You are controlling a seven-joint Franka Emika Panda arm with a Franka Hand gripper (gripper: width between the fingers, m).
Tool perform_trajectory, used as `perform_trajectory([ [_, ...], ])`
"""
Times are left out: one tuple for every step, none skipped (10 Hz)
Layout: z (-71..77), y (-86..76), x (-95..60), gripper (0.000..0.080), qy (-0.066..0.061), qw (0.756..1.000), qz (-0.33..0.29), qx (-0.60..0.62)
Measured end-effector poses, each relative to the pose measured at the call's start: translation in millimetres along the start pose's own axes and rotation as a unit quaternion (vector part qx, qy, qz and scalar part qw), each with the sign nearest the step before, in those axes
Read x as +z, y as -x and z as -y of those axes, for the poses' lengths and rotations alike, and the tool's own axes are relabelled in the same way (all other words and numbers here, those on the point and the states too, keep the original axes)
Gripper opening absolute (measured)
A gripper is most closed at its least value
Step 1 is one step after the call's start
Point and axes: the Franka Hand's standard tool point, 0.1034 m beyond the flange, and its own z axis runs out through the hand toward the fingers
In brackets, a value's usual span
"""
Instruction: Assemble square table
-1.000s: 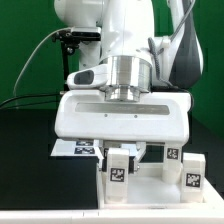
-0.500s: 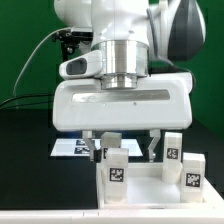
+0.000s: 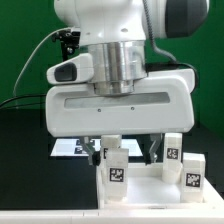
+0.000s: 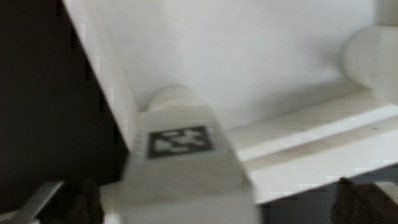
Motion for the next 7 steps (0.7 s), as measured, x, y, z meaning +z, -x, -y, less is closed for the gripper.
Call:
perform_trajectory([
  [2.4, 4.3, 0.0, 0.0649, 0.001, 1.000, -0.005, 0.009],
  [2.0, 3.4, 0.0, 0.0621, 0.001, 1.000, -0.005, 0.012],
  [1.5, 3.5, 0.3, 0.0621, 0.001, 1.000, -0.005, 0.020],
  [1.9, 3.7, 0.5, 0.0441, 0.000, 0.999, -0.005, 0.041],
  [1.9, 3.9, 0.8, 0.0441, 0.000, 0.996, -0.004, 0.089],
  [0.7, 4.1, 1.3, 0.0283, 0.000, 0.993, -0.004, 0.117],
  [1.4, 4.4, 1.4, 0.0284, 0.000, 0.990, -0.004, 0.139],
])
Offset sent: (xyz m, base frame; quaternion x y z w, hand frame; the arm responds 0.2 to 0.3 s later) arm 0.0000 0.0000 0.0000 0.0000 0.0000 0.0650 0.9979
